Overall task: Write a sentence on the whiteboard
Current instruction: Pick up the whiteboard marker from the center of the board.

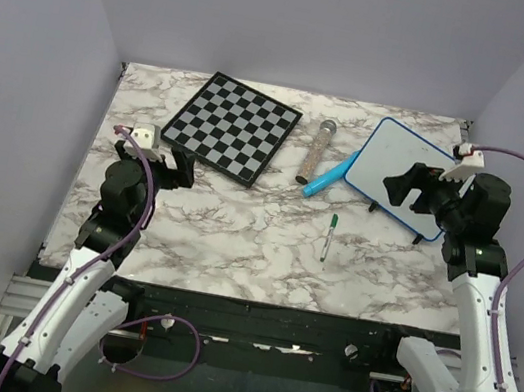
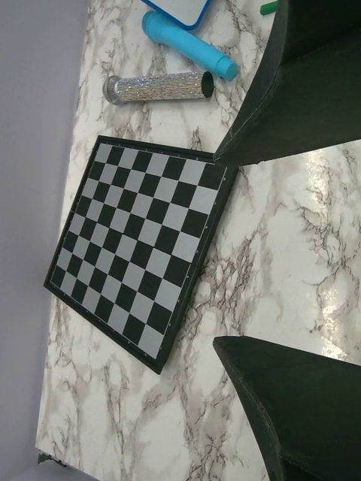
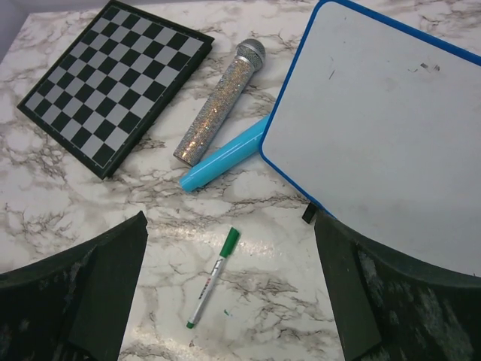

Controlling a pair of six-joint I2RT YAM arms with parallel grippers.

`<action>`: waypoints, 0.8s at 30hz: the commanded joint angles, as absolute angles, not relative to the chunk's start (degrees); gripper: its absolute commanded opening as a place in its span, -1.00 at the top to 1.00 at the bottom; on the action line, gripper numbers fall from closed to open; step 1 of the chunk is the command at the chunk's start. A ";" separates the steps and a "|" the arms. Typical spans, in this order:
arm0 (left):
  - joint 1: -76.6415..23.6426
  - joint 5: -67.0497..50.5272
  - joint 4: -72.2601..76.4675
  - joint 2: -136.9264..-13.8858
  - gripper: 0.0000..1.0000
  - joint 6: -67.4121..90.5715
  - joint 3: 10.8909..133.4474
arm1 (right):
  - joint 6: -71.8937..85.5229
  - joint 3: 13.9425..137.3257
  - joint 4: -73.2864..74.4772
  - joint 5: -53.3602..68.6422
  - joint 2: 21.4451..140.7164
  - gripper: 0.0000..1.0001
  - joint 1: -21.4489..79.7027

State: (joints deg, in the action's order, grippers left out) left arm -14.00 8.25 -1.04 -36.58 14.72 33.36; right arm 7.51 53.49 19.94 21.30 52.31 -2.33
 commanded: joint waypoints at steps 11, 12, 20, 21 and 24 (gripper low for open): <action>-14.41 2.12 -1.67 -38.93 -0.97 13.54 36.04 | -22.55 52.55 28.87 62.03 56.60 -1.00 -1.06; -14.41 1.67 -1.58 -38.94 -0.97 13.45 36.04 | -31.98 52.99 31.79 64.57 57.65 -1.00 -0.62; -14.33 0.09 -1.93 -40.60 -0.97 12.83 36.65 | -79.34 61.79 60.20 56.27 72.23 -1.00 10.89; -14.33 0.09 -2.11 -40.61 -0.97 12.66 36.56 | -82.41 61.61 59.42 53.90 72.94 -1.00 11.77; -14.33 0.09 -2.20 -41.04 -0.97 12.48 36.65 | -91.44 61.17 57.74 46.51 76.53 -1.00 13.53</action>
